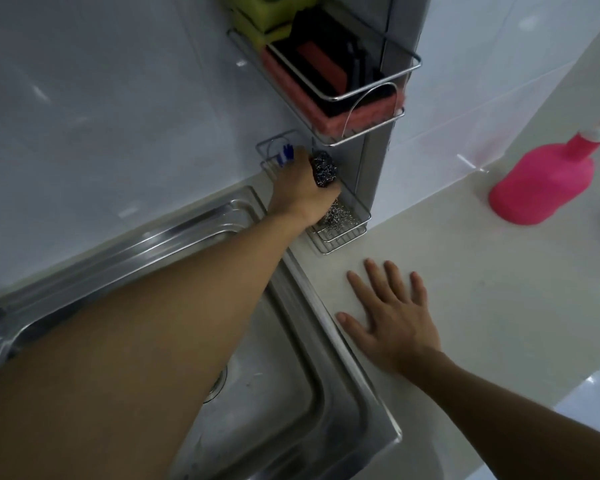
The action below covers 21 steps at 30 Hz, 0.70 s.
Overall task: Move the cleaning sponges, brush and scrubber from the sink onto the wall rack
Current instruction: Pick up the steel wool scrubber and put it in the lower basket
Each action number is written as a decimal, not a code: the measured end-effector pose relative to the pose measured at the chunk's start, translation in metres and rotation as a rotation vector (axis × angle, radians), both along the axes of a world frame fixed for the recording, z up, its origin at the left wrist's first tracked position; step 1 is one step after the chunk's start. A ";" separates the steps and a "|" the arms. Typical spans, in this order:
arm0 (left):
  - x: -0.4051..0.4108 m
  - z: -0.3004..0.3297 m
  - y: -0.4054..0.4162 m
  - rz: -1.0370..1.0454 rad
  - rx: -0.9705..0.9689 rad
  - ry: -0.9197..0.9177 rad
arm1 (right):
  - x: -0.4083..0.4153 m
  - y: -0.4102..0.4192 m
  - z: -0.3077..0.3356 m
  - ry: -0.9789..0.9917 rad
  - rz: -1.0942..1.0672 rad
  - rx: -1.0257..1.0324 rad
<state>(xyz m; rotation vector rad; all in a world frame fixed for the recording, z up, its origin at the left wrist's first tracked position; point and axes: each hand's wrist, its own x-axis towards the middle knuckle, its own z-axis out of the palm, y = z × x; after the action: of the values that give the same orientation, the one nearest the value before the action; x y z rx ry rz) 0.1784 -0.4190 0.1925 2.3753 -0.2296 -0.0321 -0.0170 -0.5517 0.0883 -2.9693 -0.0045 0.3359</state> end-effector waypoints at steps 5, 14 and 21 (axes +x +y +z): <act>0.005 -0.012 -0.019 -0.028 0.370 -0.038 | 0.001 -0.002 0.000 0.018 0.012 0.007; 0.012 -0.019 -0.017 -0.263 0.411 0.066 | 0.001 -0.002 -0.002 -0.014 0.008 0.045; -0.003 -0.009 0.003 -0.302 0.318 0.031 | 0.001 -0.002 0.004 0.026 0.008 0.019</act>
<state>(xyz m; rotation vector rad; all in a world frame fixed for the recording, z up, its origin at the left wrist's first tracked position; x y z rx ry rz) 0.1759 -0.4161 0.1837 2.6294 -0.6063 -0.2660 -0.0162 -0.5532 0.0924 -2.9470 -0.0164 0.3726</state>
